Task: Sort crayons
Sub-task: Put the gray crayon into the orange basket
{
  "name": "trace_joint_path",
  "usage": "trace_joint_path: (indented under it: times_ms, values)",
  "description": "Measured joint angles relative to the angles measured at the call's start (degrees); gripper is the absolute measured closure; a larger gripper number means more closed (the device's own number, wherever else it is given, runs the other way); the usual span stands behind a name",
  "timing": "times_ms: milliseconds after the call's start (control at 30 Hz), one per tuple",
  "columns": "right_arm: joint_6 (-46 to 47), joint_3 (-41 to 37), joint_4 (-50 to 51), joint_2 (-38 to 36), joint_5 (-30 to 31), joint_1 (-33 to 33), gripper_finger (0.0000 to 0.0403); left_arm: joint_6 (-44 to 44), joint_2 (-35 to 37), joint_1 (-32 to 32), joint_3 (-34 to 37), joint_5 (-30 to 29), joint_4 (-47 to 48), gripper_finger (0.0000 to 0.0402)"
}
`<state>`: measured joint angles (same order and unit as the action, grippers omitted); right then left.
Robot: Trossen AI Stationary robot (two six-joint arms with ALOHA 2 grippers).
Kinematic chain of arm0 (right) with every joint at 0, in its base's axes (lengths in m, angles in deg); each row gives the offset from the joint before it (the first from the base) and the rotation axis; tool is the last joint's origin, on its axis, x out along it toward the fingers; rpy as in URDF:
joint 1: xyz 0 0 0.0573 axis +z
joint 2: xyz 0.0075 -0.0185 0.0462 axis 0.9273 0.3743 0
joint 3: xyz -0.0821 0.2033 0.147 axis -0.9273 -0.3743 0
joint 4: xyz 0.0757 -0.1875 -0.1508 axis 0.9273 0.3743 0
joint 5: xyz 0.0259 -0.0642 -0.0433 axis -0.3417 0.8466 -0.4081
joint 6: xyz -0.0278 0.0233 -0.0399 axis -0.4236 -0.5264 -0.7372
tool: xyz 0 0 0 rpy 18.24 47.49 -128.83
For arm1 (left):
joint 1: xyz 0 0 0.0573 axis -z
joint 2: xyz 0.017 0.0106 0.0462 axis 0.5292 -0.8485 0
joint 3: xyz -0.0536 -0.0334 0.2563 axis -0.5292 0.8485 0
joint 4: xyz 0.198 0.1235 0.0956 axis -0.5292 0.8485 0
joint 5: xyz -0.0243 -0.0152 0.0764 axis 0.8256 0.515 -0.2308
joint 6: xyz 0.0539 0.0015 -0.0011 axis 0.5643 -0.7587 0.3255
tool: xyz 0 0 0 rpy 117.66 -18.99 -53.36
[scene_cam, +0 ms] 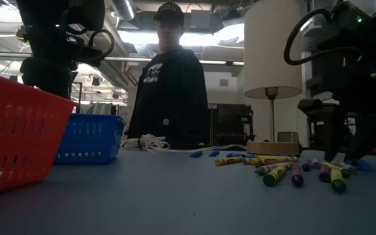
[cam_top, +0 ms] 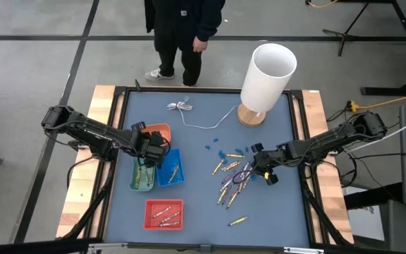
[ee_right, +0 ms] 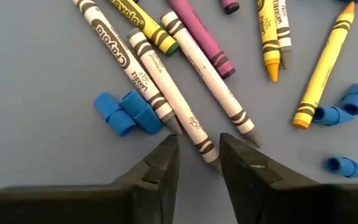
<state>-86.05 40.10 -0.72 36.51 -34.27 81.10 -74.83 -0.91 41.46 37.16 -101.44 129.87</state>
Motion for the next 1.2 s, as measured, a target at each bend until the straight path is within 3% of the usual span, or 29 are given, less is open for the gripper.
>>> trace_joint_path:
  times_ms: [433, 767, 1200]
  values:
    - [0.11, 0.02, 0.33, 0.0, -0.51, 0.02, 0.0387, 0.01, 0.0, 0.0, 0.0, 0.0, -1.28, 0.0326]
    - [0.09, 1.39, 0.88, 0.09, 0.99, 0.02, 0.0386, 0.01, 0.0, 0.01, 0.0, 0.16, -1.51, 0.0326]
    - [0.03, 15.35, 0.5, 0.09, 2.2, 0.02, 0.0396, 0.61, 0.0, -0.01, -3.02, 0.39, -0.68, 0.0326]
